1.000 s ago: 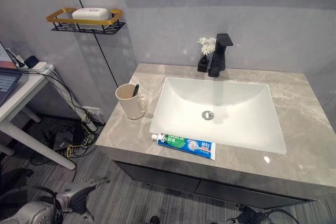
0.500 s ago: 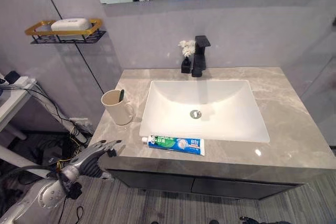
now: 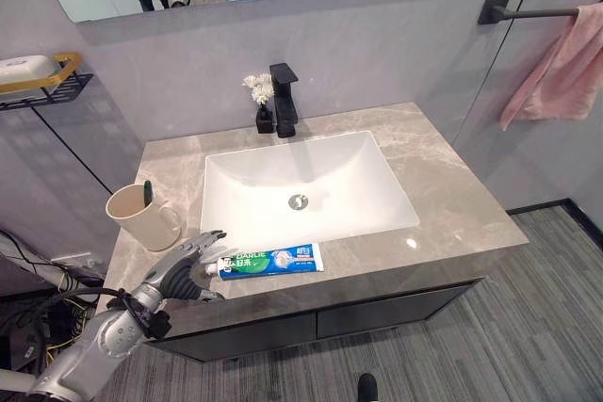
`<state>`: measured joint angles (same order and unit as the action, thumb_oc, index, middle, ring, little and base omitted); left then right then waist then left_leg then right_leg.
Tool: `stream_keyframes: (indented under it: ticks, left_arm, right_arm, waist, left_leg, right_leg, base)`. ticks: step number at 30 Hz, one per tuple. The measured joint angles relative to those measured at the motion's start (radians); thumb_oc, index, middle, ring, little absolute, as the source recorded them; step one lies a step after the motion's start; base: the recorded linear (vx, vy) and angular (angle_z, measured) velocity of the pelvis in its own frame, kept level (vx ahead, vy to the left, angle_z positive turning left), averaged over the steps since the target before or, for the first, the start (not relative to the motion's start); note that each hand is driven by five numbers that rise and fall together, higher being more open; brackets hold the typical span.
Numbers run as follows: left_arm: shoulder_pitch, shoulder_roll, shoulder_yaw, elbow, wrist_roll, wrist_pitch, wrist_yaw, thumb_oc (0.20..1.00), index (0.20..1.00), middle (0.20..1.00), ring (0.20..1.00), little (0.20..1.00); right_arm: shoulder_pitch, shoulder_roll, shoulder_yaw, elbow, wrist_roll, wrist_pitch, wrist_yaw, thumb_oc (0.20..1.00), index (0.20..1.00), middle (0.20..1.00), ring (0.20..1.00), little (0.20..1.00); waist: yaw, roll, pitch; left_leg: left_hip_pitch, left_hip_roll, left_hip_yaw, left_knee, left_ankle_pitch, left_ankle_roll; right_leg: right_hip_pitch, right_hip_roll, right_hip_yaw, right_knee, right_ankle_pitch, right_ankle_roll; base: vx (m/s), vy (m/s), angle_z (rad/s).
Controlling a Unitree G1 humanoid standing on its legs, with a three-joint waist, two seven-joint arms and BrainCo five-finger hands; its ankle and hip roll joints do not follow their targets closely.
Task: Put brush and paste in cup on sink, flatten towel.
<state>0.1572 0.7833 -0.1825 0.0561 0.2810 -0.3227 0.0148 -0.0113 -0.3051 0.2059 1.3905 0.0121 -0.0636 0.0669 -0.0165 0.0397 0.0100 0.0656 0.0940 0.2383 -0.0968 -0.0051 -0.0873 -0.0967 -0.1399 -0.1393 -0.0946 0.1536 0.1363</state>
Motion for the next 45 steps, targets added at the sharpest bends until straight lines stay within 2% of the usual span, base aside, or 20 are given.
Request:
stream_keyframes:
  ticks: [3, 7, 16, 18, 20, 22, 24, 40, 42, 45]
  left_arm:
    - [-0.027, -0.002, -0.039, -0.003, -0.002, 0.001, -0.001, 1.000, 1.000, 1.000, 1.000, 1.000]
    - [-0.026, 0.001, -0.040, -0.007, -0.007, 0.006, -0.024, 1.000, 1.000, 1.000, 1.000, 1.000]
    - [-0.024, -0.002, -0.040, -0.007, -0.050, 0.027, -0.031, 1.000, 1.000, 1.000, 1.000, 1.000]
    - [-0.016, -0.007, -0.041, -0.007, -0.079, 0.028, -0.031, 1.000, 1.000, 1.000, 1.000, 1.000]
    - [0.000, -0.047, -0.036, -0.010, -0.167, 0.032, -0.028, 1.000, 1.000, 1.000, 1.000, 1.000]
    - [0.002, -0.043, -0.038, -0.014, -0.199, 0.036, -0.030, 1.000, 1.000, 1.000, 1.000, 1.000]
    - [0.002, -0.063, -0.039, -0.014, -0.205, 0.036, -0.024, 1.000, 1.000, 1.000, 1.000, 1.000]
    - [-0.016, -0.042, -0.081, -0.020, -0.204, 0.043, -0.042, 1.000, 1.000, 1.000, 1.000, 1.000]
    - [-0.018, -0.041, -0.084, -0.020, -0.204, 0.043, -0.047, 0.896, 0.896, 0.896, 0.896, 0.896]
    - [-0.023, -0.041, -0.087, -0.020, -0.204, 0.043, -0.058, 0.840, 0.840, 0.840, 0.840, 0.840]
  right_arm:
    - [-0.011, 0.001, 0.011, -0.006, 0.013, 0.000, 0.000, 1.000, 1.000, 1.000, 1.000, 1.000]
    - [-0.009, 0.003, 0.021, -0.032, 0.014, -0.001, -0.001, 1.000, 1.000, 1.000, 1.000, 1.000]
    - [0.009, 0.004, 0.036, -0.073, 0.014, -0.002, -0.001, 1.000, 1.000, 1.000, 1.000, 1.000]
    - [0.010, 0.004, 0.041, -0.077, 0.014, -0.002, -0.002, 1.000, 1.000, 1.000, 1.000, 1.000]
    - [0.010, 0.007, 0.042, -0.077, 0.015, -0.003, -0.002, 1.000, 1.000, 1.000, 1.000, 1.000]
    - [0.011, 0.012, 0.042, -0.075, 0.015, -0.003, -0.003, 1.000, 1.000, 1.000, 1.000, 1.000]
    - [0.010, 0.016, 0.040, -0.068, 0.015, -0.007, -0.012, 1.000, 1.000, 1.000, 1.000, 1.000]
    - [0.005, 0.015, 0.040, -0.048, 0.015, -0.005, -0.022, 1.000, 1.000, 1.000, 1.000, 1.000]
    - [0.006, 0.015, 0.040, -0.046, 0.015, -0.004, -0.022, 1.000, 1.000, 1.000, 1.000, 1.000]
    - [0.006, 0.015, 0.040, -0.045, 0.015, -0.004, -0.022, 1.000, 1.000, 1.000, 1.000, 1.000]
  waist:
    - [-0.002, -0.008, 0.004]
    - [-0.003, -0.025, 0.015]
    - [-0.005, -0.032, 0.015]
    - [-0.008, -0.034, 0.014]
    - [-0.012, -0.039, 0.011]
    - [-0.015, -0.045, 0.007]
    - [-0.019, -0.045, 0.006]
    - [-0.026, -0.035, 0.000]
    - [-0.026, -0.035, 0.000]
    - [-0.026, -0.035, 0.000]
  left_leg:
    - [-0.001, 0.000, 0.001, 0.000, 0.000, 0.000]
    - [0.001, 0.001, 0.019, 0.000, -0.001, 0.000]
    - [0.001, 0.000, 0.021, 0.000, -0.001, 0.000]
    - [0.001, 0.000, 0.022, 0.000, -0.001, 0.000]
    - [0.001, 0.000, 0.022, 0.000, -0.002, 0.001]
    - [0.001, 0.000, 0.023, 0.000, -0.002, 0.001]
    - [0.002, -0.001, 0.023, 0.000, -0.002, 0.001]
    - [0.004, 0.000, 0.027, 0.000, -0.002, 0.001]
    - [0.003, 0.000, 0.030, 0.000, -0.002, 0.001]
    - [0.003, 0.000, 0.034, 0.000, -0.002, 0.001]
  right_leg:
    - [-0.001, 0.001, 0.001, 0.000, 0.000, 0.001]
    - [-0.010, 0.003, 0.018, 0.000, 0.003, -0.001]
    - [-0.011, 0.004, 0.022, 0.000, 0.004, 0.000]
    - [-0.011, 0.004, 0.022, 0.000, 0.004, 0.000]
    - [-0.012, 0.004, 0.023, 0.000, 0.004, 0.000]
    - [-0.012, 0.004, 0.024, 0.000, 0.004, 0.000]
    - [-0.011, 0.003, 0.024, 0.000, 0.004, 0.000]
    - [-0.011, 0.004, 0.027, 0.000, 0.009, -0.005]
    - [-0.011, 0.004, 0.030, 0.000, 0.009, -0.005]
    - [-0.012, 0.004, 0.033, 0.000, 0.009, -0.003]
  base:
    - [0.01, -0.005, -0.01]
    - [0.02, -0.013, -0.12]
    - [0.00, 0.000, 0.00]
    - [0.00, 0.000, 0.00]
    - [0.00, 0.000, 0.00]
    - [0.00, 0.000, 0.00]
    - [0.00, 0.000, 0.00]
    - [0.00, 0.000, 0.00]
    - [0.00, -0.002, -0.02]
    - [0.00, -0.001, -0.02]
